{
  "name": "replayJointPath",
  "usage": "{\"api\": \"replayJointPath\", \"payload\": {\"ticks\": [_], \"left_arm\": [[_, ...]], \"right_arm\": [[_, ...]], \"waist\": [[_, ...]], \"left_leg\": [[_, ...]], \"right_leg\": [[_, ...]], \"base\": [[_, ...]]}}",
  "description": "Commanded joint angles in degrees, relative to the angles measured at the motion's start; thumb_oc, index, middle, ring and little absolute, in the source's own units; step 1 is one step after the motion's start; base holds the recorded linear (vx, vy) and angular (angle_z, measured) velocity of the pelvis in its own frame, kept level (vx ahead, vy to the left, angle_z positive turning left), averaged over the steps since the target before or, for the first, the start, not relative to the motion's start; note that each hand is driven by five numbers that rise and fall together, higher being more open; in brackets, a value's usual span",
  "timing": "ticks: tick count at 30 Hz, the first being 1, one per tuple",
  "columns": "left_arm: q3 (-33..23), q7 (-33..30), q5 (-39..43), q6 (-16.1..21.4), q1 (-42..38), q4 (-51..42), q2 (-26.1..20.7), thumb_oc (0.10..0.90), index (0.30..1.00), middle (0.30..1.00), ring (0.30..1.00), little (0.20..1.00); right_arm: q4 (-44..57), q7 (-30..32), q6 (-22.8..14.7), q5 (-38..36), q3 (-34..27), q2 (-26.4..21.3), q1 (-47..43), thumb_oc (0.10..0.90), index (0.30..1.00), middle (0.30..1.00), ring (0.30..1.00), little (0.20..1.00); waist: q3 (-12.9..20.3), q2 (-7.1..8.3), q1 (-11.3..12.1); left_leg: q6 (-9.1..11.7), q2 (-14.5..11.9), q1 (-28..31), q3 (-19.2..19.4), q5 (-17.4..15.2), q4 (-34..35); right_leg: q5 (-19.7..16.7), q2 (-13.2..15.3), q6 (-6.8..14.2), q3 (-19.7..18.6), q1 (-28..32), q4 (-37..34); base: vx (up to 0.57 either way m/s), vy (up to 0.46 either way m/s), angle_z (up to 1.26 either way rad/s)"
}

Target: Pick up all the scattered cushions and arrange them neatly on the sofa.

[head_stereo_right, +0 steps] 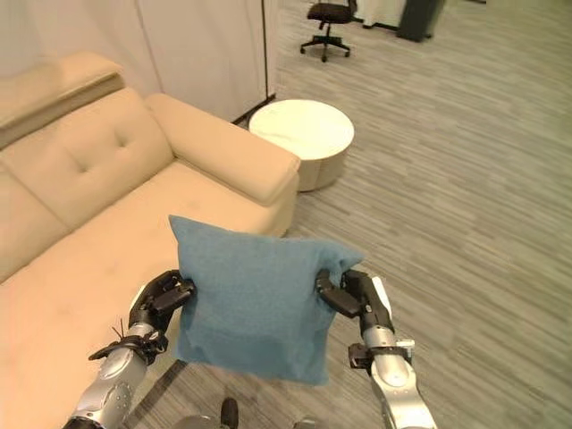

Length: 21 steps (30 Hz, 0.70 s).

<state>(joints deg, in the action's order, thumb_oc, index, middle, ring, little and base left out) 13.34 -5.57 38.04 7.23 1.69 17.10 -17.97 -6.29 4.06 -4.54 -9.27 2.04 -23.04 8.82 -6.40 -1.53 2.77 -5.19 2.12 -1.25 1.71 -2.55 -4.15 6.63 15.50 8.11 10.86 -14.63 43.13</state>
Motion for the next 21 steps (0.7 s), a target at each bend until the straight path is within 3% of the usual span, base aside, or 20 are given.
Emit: {"api": "replayJointPath", "payload": {"ticks": [1, 3, 4, 6, 8, 10, 11, 12, 13, 14, 15, 16, 17, 18, 20, 21], "left_arm": [[2.9, 4.9, -2.2, 5.5, -6.9, -8.0, 2.3, 0.4, 0.3, 0.3, 0.3, 0.3], [3.0, 4.8, -2.6, 5.4, -7.1, -7.8, 2.8, 0.4, 0.3, 0.3, 0.3, 0.3], [3.0, 4.8, -2.6, 5.4, -7.1, -7.8, 2.8, 0.4, 0.3, 0.3, 0.3, 0.3], [2.9, 4.5, -2.8, 5.7, -7.4, -7.4, 3.1, 0.4, 0.3, 0.3, 0.3, 0.3], [2.2, 3.9, -3.3, 6.0, -8.1, -6.4, 3.2, 0.4, 0.3, 0.3, 0.3, 0.3], [2.2, 4.4, -3.3, 5.8, -8.6, -6.1, 3.2, 0.4, 0.3, 0.3, 0.3, 0.3], [2.3, 3.7, -3.2, 5.7, -9.1, -6.0, 3.7, 0.4, 0.3, 0.3, 0.3, 0.3], [2.3, 3.7, -3.3, 5.7, -9.1, -6.0, 3.7, 0.4, 0.3, 0.3, 0.3, 0.3], [1.9, 3.4, -2.8, 5.8, -8.7, -6.0, 4.1, 0.4, 0.3, 0.3, 0.3, 0.3], [1.9, 3.4, -2.8, 5.8, -8.7, -6.0, 4.1, 0.4, 0.3, 0.3, 0.3, 0.3], [1.7, 2.8, -2.2, 5.6, -8.3, -6.4, 4.6, 0.4, 0.3, 0.3, 0.3, 0.3], [1.5, 2.4, -2.1, 5.4, -8.0, -6.7, 4.7, 0.4, 0.3, 0.3, 0.3, 0.3], [1.5, 2.4, -2.1, 5.4, -8.0, -6.7, 4.7, 0.4, 0.3, 0.3, 0.3, 0.3], [1.2, 2.2, -2.1, 5.2, -7.9, -7.2, 4.5, 0.4, 0.3, 0.3, 0.3, 0.3], [0.7, 2.2, -1.7, 4.8, -7.9, -8.1, 4.1, 0.4, 0.3, 0.3, 0.3, 0.3], [0.6, 2.3, -1.5, 4.6, -7.9, -8.2, 4.1, 0.4, 0.3, 0.3, 0.3, 0.3]], "right_arm": [[4.2, -1.6, -6.1, 0.2, -0.1, -1.1, -6.9, 0.4, 0.3, 0.3, 0.3, 0.3], [3.2, -1.1, -6.2, 0.0, -0.3, -0.8, -6.9, 0.4, 0.3, 0.3, 0.3, 0.3], [3.2, -1.1, -6.2, 0.0, -0.2, -0.8, -7.0, 0.4, 0.3, 0.3, 0.3, 0.3], [2.9, -1.0, -6.1, 0.4, -0.1, -0.6, -7.2, 0.4, 0.3, 0.3, 0.3, 0.3], [2.5, -1.2, -6.1, 1.1, 0.6, -0.6, -7.3, 0.4, 0.3, 0.3, 0.3, 0.3], [2.5, -1.3, -6.2, 1.1, 0.4, -0.7, -7.1, 0.4, 0.3, 0.3, 0.3, 0.3], [2.5, -1.7, -6.2, 1.0, 0.9, -0.5, -6.7, 0.4, 0.3, 0.3, 0.3, 0.3], [2.5, -1.7, -6.2, 1.0, 1.0, -0.5, -6.7, 0.4, 0.3, 0.3, 0.3, 0.3], [2.0, -1.7, -6.3, 0.2, 1.8, -1.0, -7.2, 0.4, 0.3, 0.3, 0.3, 0.3], [2.0, -1.7, -6.3, 0.2, 1.8, -1.0, -7.2, 0.4, 0.3, 0.3, 0.3, 0.3], [2.4, -1.3, -6.4, -0.5, 1.9, -1.3, -6.8, 0.4, 0.3, 0.3, 0.3, 0.3], [2.5, -0.9, -6.5, -0.9, 1.9, -1.6, -6.7, 0.4, 0.3, 0.3, 0.3, 0.3], [2.5, -0.9, -6.6, -0.9, 1.9, -1.6, -6.8, 0.4, 0.3, 0.3, 0.3, 0.3], [3.0, -0.3, -6.6, -1.7, 1.7, -1.7, -6.9, 0.4, 0.3, 0.3, 0.3, 0.3], [3.7, 0.3, -6.7, -2.3, 1.4, -1.9, -7.5, 0.4, 0.3, 0.3, 0.3, 0.3], [4.0, 0.0, -6.5, -2.6, 1.3, -2.0, -7.5, 0.4, 0.3, 0.3, 0.3, 0.3]], "waist": [[4.5, -0.57, -2.0], [4.2, -0.23, -4.2], [4.2, -0.2, -4.3], [3.8, 0.22, -5.5], [3.6, 0.65, -6.5], [3.9, 0.93, -6.7], [5.0, 1.62, -7.1], [5.0, 1.49, -7.2], [5.9, 0.86, -7.4], [5.9, 0.82, -7.4], [5.7, 0.77, -7.2], [5.1, 1.68, -7.0], [5.3, 1.93, -7.2], [4.2, 2.41, -6.6], [3.7, 3.48, -6.0], [3.7, 3.57, -5.5]], "left_leg": [[4.2, -0.8, 0.1, -0.4, -6.1, -3.4], [5.7, -0.8, 3.5, -3.8, -7.8, -2.1], [5.7, -0.7, 3.5, -3.8, -7.6, -2.0], [6.2, -1.0, 5.2, -6.3, -8.8, -1.6], [7.0, -2.2, 8.6, -9.2, -9.3, -0.9], [7.3, -2.5, 9.1, -10.3, -9.9, -1.2], [8.0, -3.3, 9.8, -11.4, -10.2, -3.0], [8.1, -3.5, 9.8, -11.5, -10.3, -3.1], [10.0, -6.2, 9.4, -11.7, -8.8, -7.8], [10.0, -6.3, 9.4, -11.7, -8.8, -7.8], [11.8, -9.6, 4.4, -9.3, -2.5, -19.9], [10.9, -10.7, 0.4, -7.6, 0.6, -27.8], [10.8, -10.4, -0.1, -7.8, 0.9, -27.8], [9.3, -11.7, -2.6, -5.0, 1.6, -33.0], [8.2, -13.4, -8.6, 0.9, 0.7, -37.3], [8.1, -13.5, -10.3, 1.7, -0.1, -36.3]], "right_leg": [[-6.3, -0.7, 0.2, 0.8, 5.0, -22.1], [-8.4, -2.7, 1.7, -4.7, 2.8, -35.1], [-8.7, -2.7, 1.7, -4.6, 2.9, -35.4], [-12.5, -2.8, 3.4, -7.7, -0.1, -40.6], [-16.5, -3.0, 5.3, -7.6, -3.3, -41.6], [-15.2, -3.1, 5.2, -7.9, -1.9, -42.0], [-15.9, -4.0, 4.7, -9.6, -1.1, -39.5], [-15.7, -4.1, 4.7, -9.5, -1.1, -39.3], [-13.2, -6.3, 3.1, -8.8, 0.1, -37.2], [-13.2, -6.3, 3.1, -8.7, 0.1, -37.2], [-10.4, -7.6, 0.3, -7.1, 3.5, -36.5], [-9.9, -7.9, -1.3, -6.3, 5.2, -36.8], [-10.1, -7.6, -1.3, -6.2, 4.9, -36.9], [-8.8, -9.0, -3.2, -5.6, 6.8, -37.1], [-6.2, -10.0, -4.9, -4.2, 9.9, -38.6], [-5.5, -10.3, -5.1, -3.9, 11.0, -39.0]], "base": [[0.45, -0.203, 0.52], [0.51, -0.223, 0.59], [0.29, -0.128, 0.79], [0.36, -0.194, 0.99], [0.48, -0.308, 0.76], [0.25, -0.219, 0.91], [0.22, -0.204, 1.11], [0.41, -0.422, 0.87], [0.2, -0.221, 0.33], [0.34, -0.4, 0.14], [0.21, -0.302, 0.07], [0.2, -0.303, 0.29], [0.12, -0.296, 0.37], [0.08, -0.276, 0.24], [0.25, -0.354, 0.23], [0.34, -0.192, 0.43]]}}
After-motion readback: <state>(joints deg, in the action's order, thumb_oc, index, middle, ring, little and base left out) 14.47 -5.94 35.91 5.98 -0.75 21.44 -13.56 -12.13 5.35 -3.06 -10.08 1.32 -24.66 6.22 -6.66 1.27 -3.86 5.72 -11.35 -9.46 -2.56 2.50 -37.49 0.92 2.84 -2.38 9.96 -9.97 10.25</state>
